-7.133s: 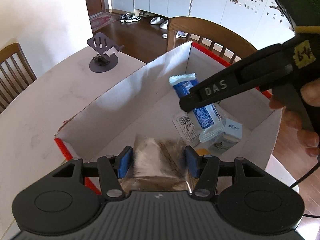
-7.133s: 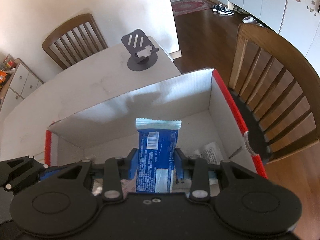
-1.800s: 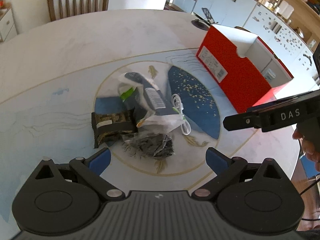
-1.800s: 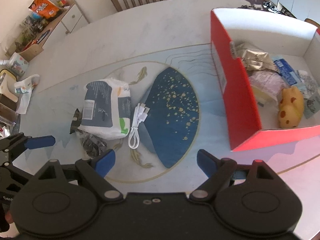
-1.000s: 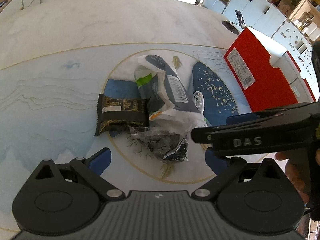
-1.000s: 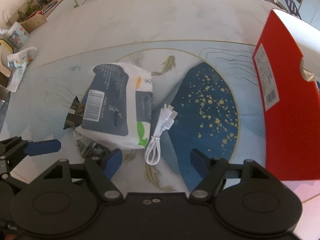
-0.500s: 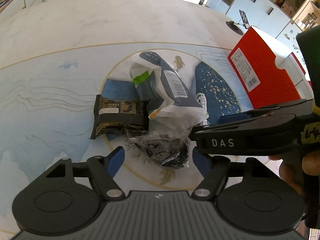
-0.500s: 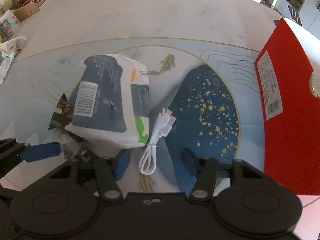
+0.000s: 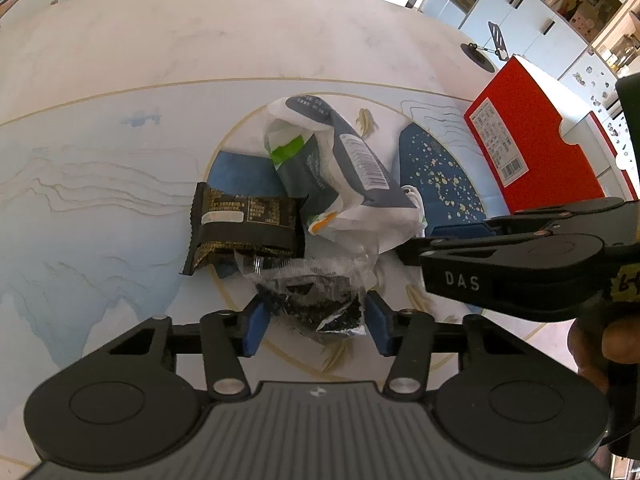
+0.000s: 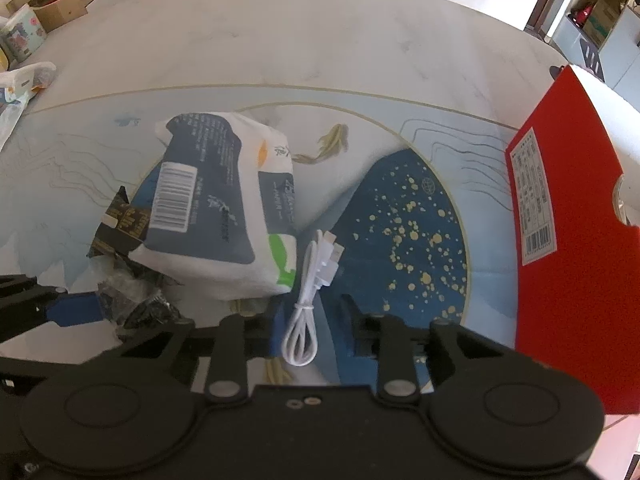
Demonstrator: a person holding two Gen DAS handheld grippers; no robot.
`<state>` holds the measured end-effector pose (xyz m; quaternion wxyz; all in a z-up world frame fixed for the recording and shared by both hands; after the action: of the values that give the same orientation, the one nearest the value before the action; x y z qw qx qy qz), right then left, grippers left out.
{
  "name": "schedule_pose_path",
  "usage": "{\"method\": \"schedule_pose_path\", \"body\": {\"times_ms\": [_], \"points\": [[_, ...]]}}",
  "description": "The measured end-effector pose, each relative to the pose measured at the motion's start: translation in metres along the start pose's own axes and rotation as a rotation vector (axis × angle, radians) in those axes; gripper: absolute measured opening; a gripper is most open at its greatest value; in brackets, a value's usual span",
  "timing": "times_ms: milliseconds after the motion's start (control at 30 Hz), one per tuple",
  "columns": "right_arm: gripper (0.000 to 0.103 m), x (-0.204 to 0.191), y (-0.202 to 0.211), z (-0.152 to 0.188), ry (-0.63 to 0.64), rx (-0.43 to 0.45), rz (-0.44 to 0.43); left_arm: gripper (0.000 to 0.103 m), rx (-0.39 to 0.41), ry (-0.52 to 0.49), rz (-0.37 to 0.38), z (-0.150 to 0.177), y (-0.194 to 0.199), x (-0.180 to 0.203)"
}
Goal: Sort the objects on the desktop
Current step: 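Grasp the clear bag of black items with the left tool while the right tool grasps the white cable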
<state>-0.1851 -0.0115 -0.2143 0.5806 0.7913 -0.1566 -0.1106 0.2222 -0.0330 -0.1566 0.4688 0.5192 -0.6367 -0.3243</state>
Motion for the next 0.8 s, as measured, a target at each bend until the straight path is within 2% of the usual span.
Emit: {"method": "schedule_pose_path", "body": {"times_ms": [100, 433, 800], "points": [[0.013, 0.0, 0.0, 0.0, -0.001, 0.004, 0.002, 0.045, -0.001, 0.004, 0.003, 0.001, 0.0, -0.001], [0.012, 0.005, 0.004, 0.01, -0.065, 0.002, -0.006, 0.037, -0.01, 0.012, 0.013, 0.006, 0.002, -0.002], [0.012, 0.012, 0.019, 0.034, -0.123, -0.001, -0.034, 0.035, -0.027, 0.008, 0.017, 0.017, 0.007, -0.002]]}}
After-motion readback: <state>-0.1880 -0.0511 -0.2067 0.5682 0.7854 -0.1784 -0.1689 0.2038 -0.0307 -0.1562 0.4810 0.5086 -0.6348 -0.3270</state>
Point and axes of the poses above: each gripper's, at about its wrist camera, not at the fingertips, and y roughly against the way its jaws point, x to its right, z to its underside, the point moved 6 cm from there along -y, roughly the way its jaws point, and after that the axes turned 3 degrees about -x, right-handed, at the moved point
